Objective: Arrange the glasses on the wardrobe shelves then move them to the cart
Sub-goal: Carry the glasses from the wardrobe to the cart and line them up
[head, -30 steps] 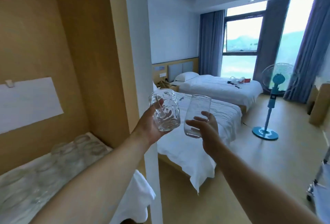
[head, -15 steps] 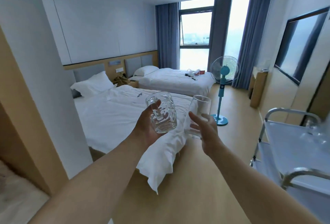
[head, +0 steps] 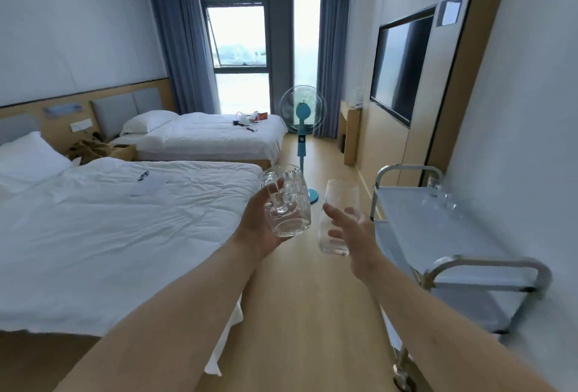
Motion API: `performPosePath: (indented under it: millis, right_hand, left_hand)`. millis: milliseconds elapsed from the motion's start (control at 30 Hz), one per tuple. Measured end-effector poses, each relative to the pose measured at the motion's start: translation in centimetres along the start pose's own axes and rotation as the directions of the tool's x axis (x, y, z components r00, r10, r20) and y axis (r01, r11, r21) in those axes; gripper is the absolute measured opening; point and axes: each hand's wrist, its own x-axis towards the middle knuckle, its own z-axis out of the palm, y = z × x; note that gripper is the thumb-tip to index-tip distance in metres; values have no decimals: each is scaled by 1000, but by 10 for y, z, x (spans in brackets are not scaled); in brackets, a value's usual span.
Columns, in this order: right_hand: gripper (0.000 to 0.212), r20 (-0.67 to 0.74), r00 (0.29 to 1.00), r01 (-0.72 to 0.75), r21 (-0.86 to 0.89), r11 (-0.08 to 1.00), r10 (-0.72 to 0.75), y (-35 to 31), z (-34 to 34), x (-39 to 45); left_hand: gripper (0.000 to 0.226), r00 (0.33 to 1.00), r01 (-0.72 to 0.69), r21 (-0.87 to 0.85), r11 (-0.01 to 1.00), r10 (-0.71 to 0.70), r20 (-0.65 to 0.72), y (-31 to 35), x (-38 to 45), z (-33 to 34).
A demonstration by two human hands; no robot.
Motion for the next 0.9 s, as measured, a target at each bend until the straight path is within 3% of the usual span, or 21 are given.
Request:
performPosePath:
  millis: [200,333,433,633,900]
  right_hand:
    - [77,-158,987,19,-17,1000,-22,-1,-1,34]
    - [80,-253,967,24,-31,999,-31,2,-1,48]
    - [80,-322,946,16,-34,999,-26,8,-3,55]
    - [78,-415,910,-35,-48,998,12,21,-13,79]
    - [79,-436,900,-30,-55,998,3,28,-28,160]
  left_hand:
    - [73,985,137,5,991,-137,109,16,67,-17]
    - [67,968,204,-10,979,-200,151,18,103,-28]
    - [88,944,239,28,971,-239,226,17,128,-31]
    - [56,924,317,49,947,-320,212,3,170,-38]
    - [64,925,325,124,937,-343,165,-5,246,-45]
